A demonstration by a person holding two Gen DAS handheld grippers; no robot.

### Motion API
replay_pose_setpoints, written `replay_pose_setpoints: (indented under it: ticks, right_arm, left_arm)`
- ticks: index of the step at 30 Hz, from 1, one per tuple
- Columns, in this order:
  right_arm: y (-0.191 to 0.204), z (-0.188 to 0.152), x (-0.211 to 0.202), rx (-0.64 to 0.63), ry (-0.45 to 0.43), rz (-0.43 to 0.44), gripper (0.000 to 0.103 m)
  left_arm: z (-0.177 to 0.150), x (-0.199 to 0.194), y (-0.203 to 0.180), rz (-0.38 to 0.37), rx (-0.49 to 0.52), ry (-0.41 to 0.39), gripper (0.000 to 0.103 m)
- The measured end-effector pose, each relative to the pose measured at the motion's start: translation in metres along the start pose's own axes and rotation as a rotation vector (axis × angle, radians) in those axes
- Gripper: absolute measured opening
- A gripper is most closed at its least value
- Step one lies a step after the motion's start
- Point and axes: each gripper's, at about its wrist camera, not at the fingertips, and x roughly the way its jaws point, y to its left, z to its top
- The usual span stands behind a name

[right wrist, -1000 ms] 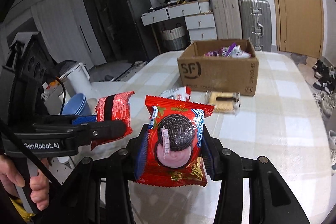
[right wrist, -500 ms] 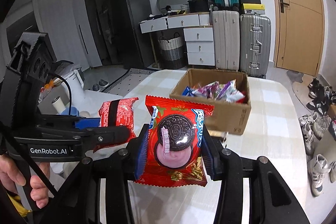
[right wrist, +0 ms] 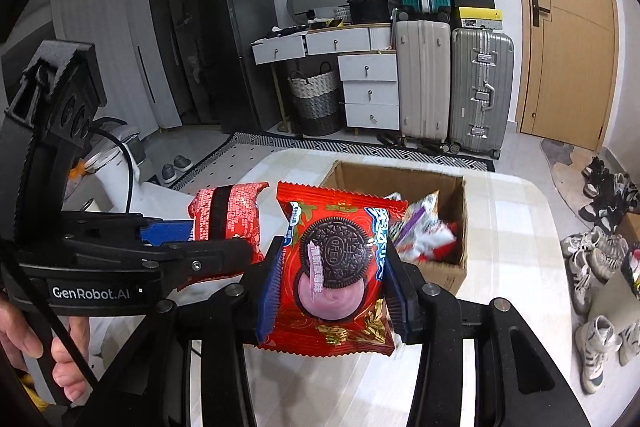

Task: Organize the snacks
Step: 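Carry the red Oreo pack and red chip bag over the cardboard box with both grippers, then lower both bags into the box and open both grippers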

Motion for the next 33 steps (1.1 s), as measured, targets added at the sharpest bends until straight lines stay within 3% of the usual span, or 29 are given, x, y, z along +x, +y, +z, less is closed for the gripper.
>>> replay_pose_setpoints:
  ticks: [8,17,26,33]
  right_arm:
    - [-0.025,0.033,0.046,-0.005,0.026,-0.052,0.045]
    - [-0.07,0.052,0.113,0.053,0.079,-0.089,0.045]
    - [-0.088,0.044,0.165,0.055,0.141,-0.097,0.045]
    - [-0.096,0.039,0.165,0.068,0.14,-0.124,0.045]
  left_arm:
    - [0.057,0.046,0.001,0.025,0.061,-0.027,0.044]
    - [0.103,0.145,0.024,-0.019,0.013,0.038,0.044]
    - [0.103,0.218,0.05,-0.027,-0.049,0.089,0.044]
    - [0.1,0.245,0.051,-0.065,-0.081,0.11,0.046]
